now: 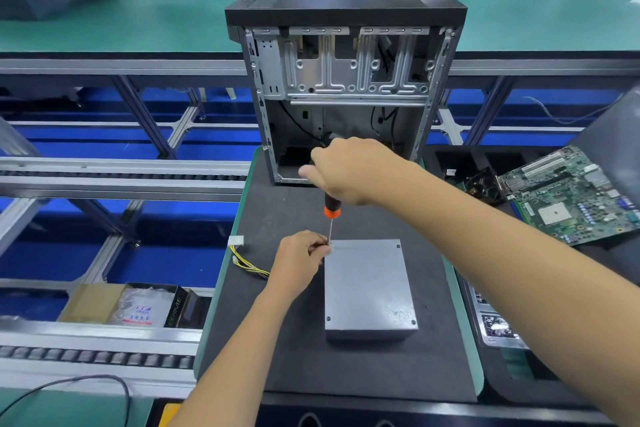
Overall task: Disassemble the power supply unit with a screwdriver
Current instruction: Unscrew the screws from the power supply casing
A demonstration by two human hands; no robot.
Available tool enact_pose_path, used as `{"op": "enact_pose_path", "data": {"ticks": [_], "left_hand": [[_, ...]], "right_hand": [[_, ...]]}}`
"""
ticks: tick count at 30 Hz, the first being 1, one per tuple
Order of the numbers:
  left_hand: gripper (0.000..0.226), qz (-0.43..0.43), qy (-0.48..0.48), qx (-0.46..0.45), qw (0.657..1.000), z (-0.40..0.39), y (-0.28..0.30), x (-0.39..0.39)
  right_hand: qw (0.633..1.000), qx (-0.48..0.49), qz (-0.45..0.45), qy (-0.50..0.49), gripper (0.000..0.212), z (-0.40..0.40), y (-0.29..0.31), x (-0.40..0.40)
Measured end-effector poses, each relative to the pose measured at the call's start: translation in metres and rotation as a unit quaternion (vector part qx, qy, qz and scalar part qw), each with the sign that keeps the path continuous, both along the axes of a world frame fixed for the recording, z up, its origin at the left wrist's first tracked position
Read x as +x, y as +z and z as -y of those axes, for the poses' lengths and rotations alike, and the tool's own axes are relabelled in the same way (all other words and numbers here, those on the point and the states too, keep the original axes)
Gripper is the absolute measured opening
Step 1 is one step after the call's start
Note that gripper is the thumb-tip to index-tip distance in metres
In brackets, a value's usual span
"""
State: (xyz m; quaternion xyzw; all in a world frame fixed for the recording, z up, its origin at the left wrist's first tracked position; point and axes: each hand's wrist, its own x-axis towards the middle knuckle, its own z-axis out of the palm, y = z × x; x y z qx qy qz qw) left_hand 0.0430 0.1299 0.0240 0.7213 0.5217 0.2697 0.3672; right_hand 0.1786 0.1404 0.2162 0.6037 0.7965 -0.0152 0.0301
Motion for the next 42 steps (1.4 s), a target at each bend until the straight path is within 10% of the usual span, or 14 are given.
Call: {"op": "enact_pose_path", "data": {"ticks": [8,12,17,24,42], "left_hand": [[0.006,-0.005,-0.003,-0.001,1.000,0.000,0.001,0.000],[0.007,-0.003,-0.001,-0.007,1.000,0.000,0.002,0.001],[0.007,-0.003,-0.001,-0.003,1.000,0.001,0.001,0.000],[0.006,-0.004,0.001,-0.007,1.000,0.001,0.003,0.002],[0.004,-0.003,0.010,-0.017,1.000,0.002,0.006,0.003]], "right_hand": [[0.983,-0.090,-0.143,0.067,0.021,0.005,0.003,0.003],[0.999,0.020,0.010,0.026,0.022,0.003,-0.002,-0.001],[0.988,-0.102,-0.082,0.079,0.024,0.005,0.005,-0.003],[1.000,-0.014,0.009,0.023,0.022,0.004,0.003,-0.006],[0.987,-0.097,-0.099,0.079,0.015,0.005,0.011,0.000]]}}
